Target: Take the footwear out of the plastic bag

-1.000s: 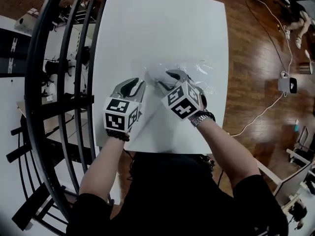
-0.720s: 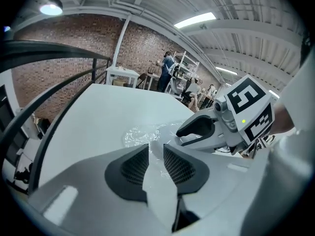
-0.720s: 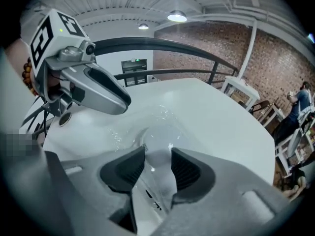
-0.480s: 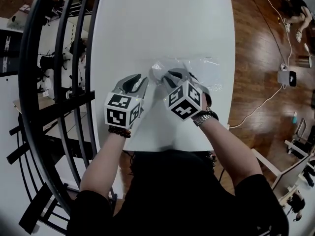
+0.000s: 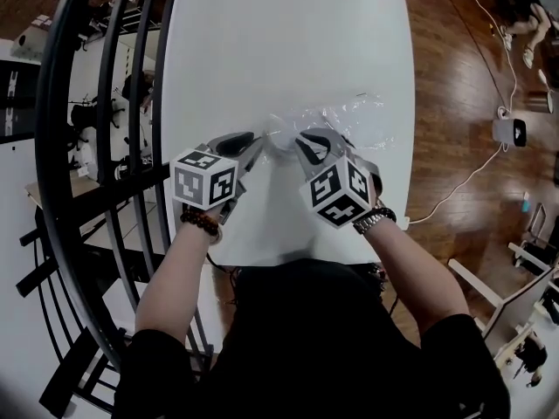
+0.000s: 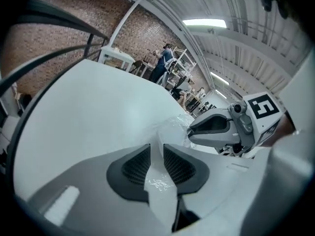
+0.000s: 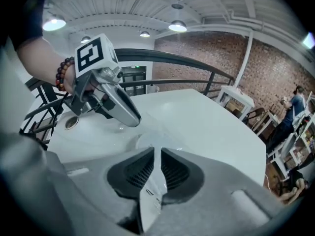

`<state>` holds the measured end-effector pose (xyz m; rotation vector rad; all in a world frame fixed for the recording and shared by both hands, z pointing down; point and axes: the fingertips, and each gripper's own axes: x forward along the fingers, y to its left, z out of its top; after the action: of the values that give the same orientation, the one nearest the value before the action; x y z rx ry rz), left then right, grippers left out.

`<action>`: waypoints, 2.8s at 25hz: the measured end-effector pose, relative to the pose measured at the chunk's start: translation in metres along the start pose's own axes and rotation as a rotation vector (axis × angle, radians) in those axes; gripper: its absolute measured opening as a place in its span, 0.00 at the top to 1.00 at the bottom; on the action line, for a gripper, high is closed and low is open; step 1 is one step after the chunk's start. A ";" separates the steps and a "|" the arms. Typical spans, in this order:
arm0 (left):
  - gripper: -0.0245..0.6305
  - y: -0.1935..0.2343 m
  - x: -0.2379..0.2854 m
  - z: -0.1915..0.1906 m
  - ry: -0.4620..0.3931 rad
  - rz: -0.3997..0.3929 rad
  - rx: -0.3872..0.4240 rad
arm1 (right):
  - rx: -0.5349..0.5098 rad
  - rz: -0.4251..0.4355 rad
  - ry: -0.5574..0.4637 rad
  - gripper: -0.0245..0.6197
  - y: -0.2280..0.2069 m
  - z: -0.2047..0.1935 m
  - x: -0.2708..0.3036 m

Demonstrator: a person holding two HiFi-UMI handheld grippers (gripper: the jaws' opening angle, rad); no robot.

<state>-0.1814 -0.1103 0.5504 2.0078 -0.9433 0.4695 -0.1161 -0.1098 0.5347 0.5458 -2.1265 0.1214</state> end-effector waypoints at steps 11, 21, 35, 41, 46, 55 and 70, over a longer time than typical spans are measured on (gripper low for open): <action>0.64 -0.017 0.012 -0.026 0.108 -0.177 -0.265 | -0.120 0.066 -0.065 0.91 0.026 -0.008 -0.021; 0.63 -0.028 0.022 -0.044 0.191 -0.167 -0.287 | -0.112 0.165 -0.075 0.74 0.037 -0.022 -0.035; 0.63 -0.032 0.022 -0.050 0.202 -0.144 -0.354 | 0.125 -0.018 0.039 0.74 -0.089 -0.085 -0.052; 0.63 -0.030 0.022 -0.056 0.216 -0.132 -0.380 | 0.189 -0.020 0.147 0.74 -0.106 -0.121 -0.045; 0.62 -0.030 0.023 -0.059 0.222 -0.137 -0.410 | 0.203 0.011 0.168 0.74 -0.101 -0.130 -0.034; 0.61 -0.037 0.034 -0.055 0.208 -0.178 -0.466 | 0.195 0.025 0.151 0.74 -0.103 -0.131 -0.031; 0.82 -0.040 0.033 -0.044 0.138 -0.218 -0.481 | 0.239 0.008 0.105 0.75 -0.102 -0.135 -0.036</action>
<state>-0.1289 -0.0746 0.5745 1.5937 -0.6655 0.2289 0.0471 -0.1507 0.5726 0.6552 -2.0241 0.4042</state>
